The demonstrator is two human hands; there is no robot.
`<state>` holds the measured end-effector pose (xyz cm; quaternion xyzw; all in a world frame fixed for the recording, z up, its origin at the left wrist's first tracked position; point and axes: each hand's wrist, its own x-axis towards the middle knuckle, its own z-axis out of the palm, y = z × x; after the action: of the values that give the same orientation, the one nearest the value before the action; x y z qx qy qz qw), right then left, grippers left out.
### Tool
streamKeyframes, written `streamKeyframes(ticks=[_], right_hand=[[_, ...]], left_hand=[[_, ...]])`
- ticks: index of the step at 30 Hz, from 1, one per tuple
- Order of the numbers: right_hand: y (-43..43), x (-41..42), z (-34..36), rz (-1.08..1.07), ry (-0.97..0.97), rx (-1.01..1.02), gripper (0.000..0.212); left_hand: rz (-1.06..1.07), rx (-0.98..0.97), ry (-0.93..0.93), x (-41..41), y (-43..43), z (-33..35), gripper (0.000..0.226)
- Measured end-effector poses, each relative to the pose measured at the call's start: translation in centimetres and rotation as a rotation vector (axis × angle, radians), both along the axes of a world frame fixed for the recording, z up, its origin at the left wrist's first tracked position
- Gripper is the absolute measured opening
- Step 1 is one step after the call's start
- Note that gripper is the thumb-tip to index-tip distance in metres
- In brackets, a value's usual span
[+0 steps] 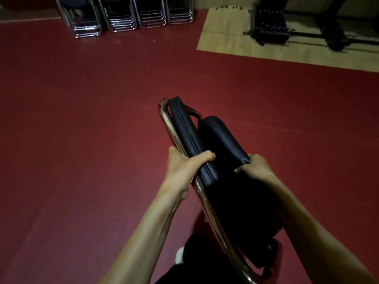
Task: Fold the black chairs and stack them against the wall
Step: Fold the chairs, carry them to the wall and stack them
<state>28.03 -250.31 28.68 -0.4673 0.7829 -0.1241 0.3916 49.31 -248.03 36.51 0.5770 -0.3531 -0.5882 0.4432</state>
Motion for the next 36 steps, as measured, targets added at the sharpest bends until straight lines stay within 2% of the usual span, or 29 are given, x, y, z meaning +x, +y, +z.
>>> streamKeyframes(ticks=[2, 7, 14, 18, 22, 26, 30, 33, 36], right_hand=[[-5.4, -0.3, 0.2, -0.024, 0.016, 0.009, 0.030], [-20.2, -0.8, -1.0, -0.074, 0.029, 0.023, 0.037], [-41.6, -0.3, -2.2, -0.052, -0.026, 0.053, 0.012], [-53.0, 2.2, -1.0, -0.011, -0.011, 0.075, 0.026], [-65.1, 5.1, -1.0, -0.049, -0.015, 0.051, 0.027], [-78.0, 8.9, -0.6, -0.038, 0.021, 0.044, 0.029], [-90.7, 12.4, -0.1, -0.029, 0.056, 0.048, 0.025], [-99.1, 15.1, 0.3, -0.005, 0.075, 0.046, 0.025], [-108.0, 17.6, -0.1, 0.014, 0.082, 0.036, 0.022]], left_hand=[[-0.053, -0.025, -0.002, -0.2, -5.8, 0.5, 0.018], [-0.054, -0.015, -0.016, -0.5, -20.9, 0.7, 0.026], [-0.062, 0.012, 0.001, -0.2, -41.7, 1.4, 0.026], [-0.014, 0.036, 0.010, 1.9, -53.3, 0.9, 0.047], [-0.005, 0.032, -0.006, 5.0, -65.5, -0.1, 0.070], [-0.034, 0.016, 0.019, 8.8, -78.6, -0.2, 0.039], [-0.038, 0.013, 0.021, 12.8, -91.1, -0.1, 0.038], [-0.037, 0.016, 0.030, 15.5, -99.2, 0.3, 0.051], [-0.034, -0.001, 0.019, 17.9, -107.3, 0.1, 0.040]])
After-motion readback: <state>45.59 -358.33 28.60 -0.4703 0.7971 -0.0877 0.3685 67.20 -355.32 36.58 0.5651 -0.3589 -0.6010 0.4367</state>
